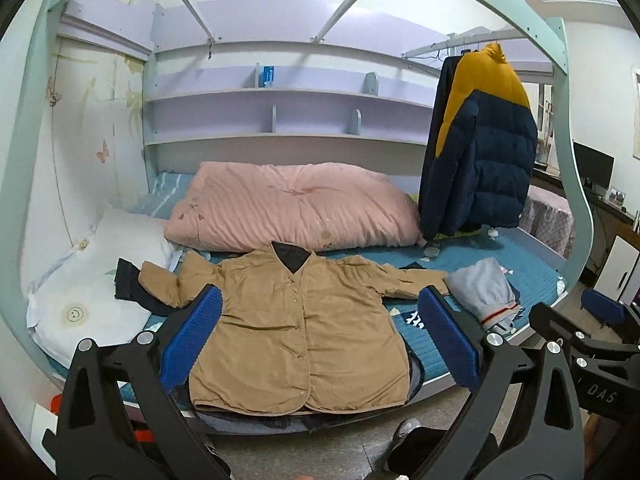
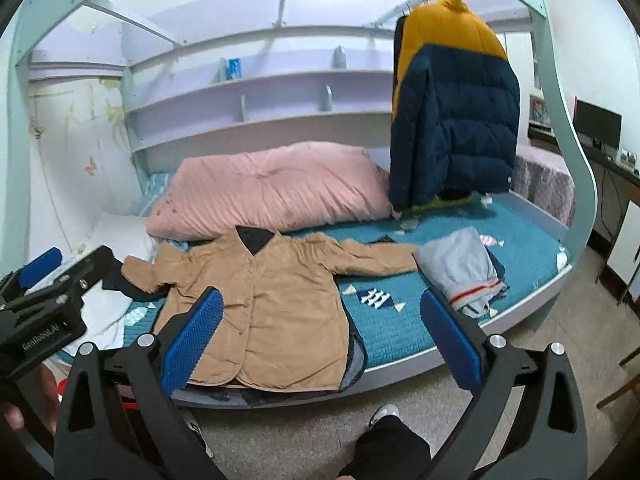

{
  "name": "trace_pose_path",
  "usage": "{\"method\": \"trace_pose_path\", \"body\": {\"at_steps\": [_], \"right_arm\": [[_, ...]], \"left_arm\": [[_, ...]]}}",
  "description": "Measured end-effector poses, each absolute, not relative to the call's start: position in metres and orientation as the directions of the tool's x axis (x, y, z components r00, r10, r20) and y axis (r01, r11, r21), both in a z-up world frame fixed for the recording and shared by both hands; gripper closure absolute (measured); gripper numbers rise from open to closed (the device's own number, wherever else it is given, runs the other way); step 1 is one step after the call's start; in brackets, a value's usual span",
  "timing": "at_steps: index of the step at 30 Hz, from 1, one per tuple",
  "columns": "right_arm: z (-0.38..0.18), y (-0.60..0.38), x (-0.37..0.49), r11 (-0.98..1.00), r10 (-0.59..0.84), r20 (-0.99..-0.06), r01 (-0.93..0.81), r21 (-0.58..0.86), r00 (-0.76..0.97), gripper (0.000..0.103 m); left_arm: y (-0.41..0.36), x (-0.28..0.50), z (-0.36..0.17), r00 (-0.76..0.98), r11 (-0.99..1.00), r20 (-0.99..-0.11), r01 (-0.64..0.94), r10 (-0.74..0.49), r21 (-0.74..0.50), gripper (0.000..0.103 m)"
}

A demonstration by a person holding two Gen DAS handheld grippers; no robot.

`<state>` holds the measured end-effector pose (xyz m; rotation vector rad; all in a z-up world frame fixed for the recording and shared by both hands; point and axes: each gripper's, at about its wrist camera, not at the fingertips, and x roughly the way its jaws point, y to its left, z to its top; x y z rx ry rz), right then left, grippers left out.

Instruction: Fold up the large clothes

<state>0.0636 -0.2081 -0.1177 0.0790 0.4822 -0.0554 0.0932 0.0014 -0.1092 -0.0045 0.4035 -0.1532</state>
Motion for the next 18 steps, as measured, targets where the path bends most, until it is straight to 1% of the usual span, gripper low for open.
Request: {"method": "trace_pose_path", "body": {"at_steps": [8,18], "right_arm": [[-0.094,-0.202,0.033,0.998,-0.016,-0.393,0.037,0.045,0.919,0.008],[-0.085,-0.203,0.015,0.999,0.002,-0.351,0.017,0.051,0.937,0.008]], "left_arm": [[0.003,0.061,-0.087,0.931,0.988,-0.332,0.153,-0.15,-0.018,0.005],[0.0,0.039,-0.069,0.954,0.99,-0.267,0.142,-0.138,-0.005,0.005]]}}
